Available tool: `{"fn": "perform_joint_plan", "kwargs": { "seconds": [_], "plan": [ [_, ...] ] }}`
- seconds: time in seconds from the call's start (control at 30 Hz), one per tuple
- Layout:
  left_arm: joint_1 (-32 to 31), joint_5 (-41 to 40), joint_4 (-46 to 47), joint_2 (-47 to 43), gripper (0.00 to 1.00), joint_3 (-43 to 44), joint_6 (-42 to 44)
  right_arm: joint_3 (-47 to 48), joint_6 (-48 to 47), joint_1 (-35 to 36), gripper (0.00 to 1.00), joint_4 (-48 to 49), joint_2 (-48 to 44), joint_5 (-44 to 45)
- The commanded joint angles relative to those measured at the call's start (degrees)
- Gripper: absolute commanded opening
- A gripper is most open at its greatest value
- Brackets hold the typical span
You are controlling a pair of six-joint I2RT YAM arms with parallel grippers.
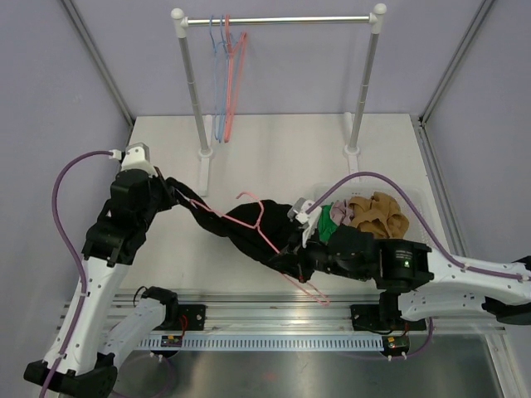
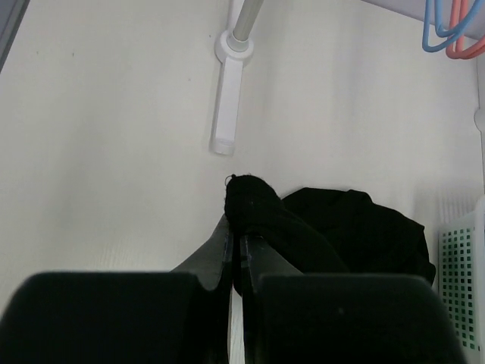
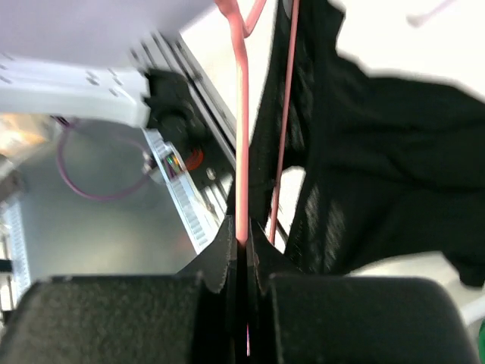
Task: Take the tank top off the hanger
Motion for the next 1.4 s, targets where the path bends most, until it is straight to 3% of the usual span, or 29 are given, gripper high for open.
{"fn": "perform_joint_plan", "kwargs": {
  "seconds": [0.0,0.23,0.3,0.4,0.43,0.47,0.53,0.57,0.67,0.8,0.9,0.93,0.97,1.0,1.03,1.07,1.1,1.13,1.17,1.23,1.37],
  "plan": [
    [0.6,4.9,2.7,1.1,0.00,-0.7,-0.3,-1.0,-3.9,0.0,0.00,7.8,-6.4,0.5],
    [0.6,18.6,7.8,2.1,0.00,-4.3,-0.8,-6.1,-10.2,-0.1,0.00,21.5,-8.7,2.8],
    [0.5,28.2,11.3,1.8,0.00,-6.3,-0.8,-8.5,-10.5,0.0,0.00,26.6,-8.4,9.0],
    [0.5,38.1,16.8,-0.5,0.00,-9.0,-2.8,-14.5,-17.2,0.0,0.00,48.5,-6.4,13.4],
    [0.4,40.2,18.0,-1.1,0.00,-10.8,-3.5,-15.6,-23.5,-0.1,0.00,53.9,-5.4,13.7],
    [0.2,41.5,18.9,-1.8,0.00,-11.5,-4.7,-16.5,-26.6,-0.1,0.00,65.5,-2.9,14.4],
    [-0.5,42.7,19.3,-3.0,0.00,-12.5,-5.2,-18.4,-36.1,0.0,0.00,77.5,0.2,14.4],
    [-0.7,42.5,18.8,-3.4,0.00,-12.8,-5.4,-18.6,-39.5,-0.1,0.00,89.2,2.2,14.4],
    [-0.8,38.9,17.2,-4.8,0.00,-14.6,-5.8,-15.5,-52.0,-0.2,0.00,104.2,11.8,16.1],
    [-0.9,34.2,15.8,-4.8,0.00,-16.3,-6.2,-8.8,-62.3,-0.2,0.00,111.0,17.0,25.9],
    [-1.1,30.7,12.7,-4.5,0.04,-15.0,-5.0,-3.4,-57.9,-0.3,0.00,93.7,14.5,42.1],
    [-1.2,30.1,11.6,-4.1,0.06,-14.1,-4.3,-2.0,-49.2,-0.2,0.00,85.8,13.3,45.3],
    [-1.2,29.6,10.4,-3.7,0.07,-13.1,-2.4,-0.7,-43.6,-0.2,0.00,67.8,10.1,47.1],
    [-1.2,28.0,7.4,-3.5,0.09,-10.5,-1.5,1.7,-37.1,-0.4,0.00,58.0,8.3,47.7],
    [-1.2,27.4,5.9,-3.3,0.09,-9.1,-0.3,2.9,-24.3,-0.9,0.00,48.9,6.6,47.4],
    [-1.2,27.4,4.5,-3.0,0.10,-7.8,2.6,4.0,-18.8,-1.3,0.00,34.6,5.2,46.6],
    [-1.3,28.0,2.1,-2.0,0.12,-6.1,4.2,5.5,-14.5,-1.9,0.00,29.2,2.8,44.9],
    [-1.3,28.1,1.1,-1.6,0.17,-3.7,5.5,6.3,-7.6,-4.3,0.00,19.0,1.9,43.7],
    [-1.3,28.5,0.1,-0.9,0.31,-2.3,8.0,8.8,-4.5,-5.7,0.00,14.5,1.3,42.5],
    [-1.3,29.9,-1.3,0.3,0.42,-0.1,9.9,12.4,3.1,-12.3,0.00,2.3,1.9,37.9],
    [-1.3,28.9,2.6,-1.2,0.85,-1.1,10.1,25.6,5.1,-19.6,0.00,-8.7,9.8,27.6]
  ]
}}
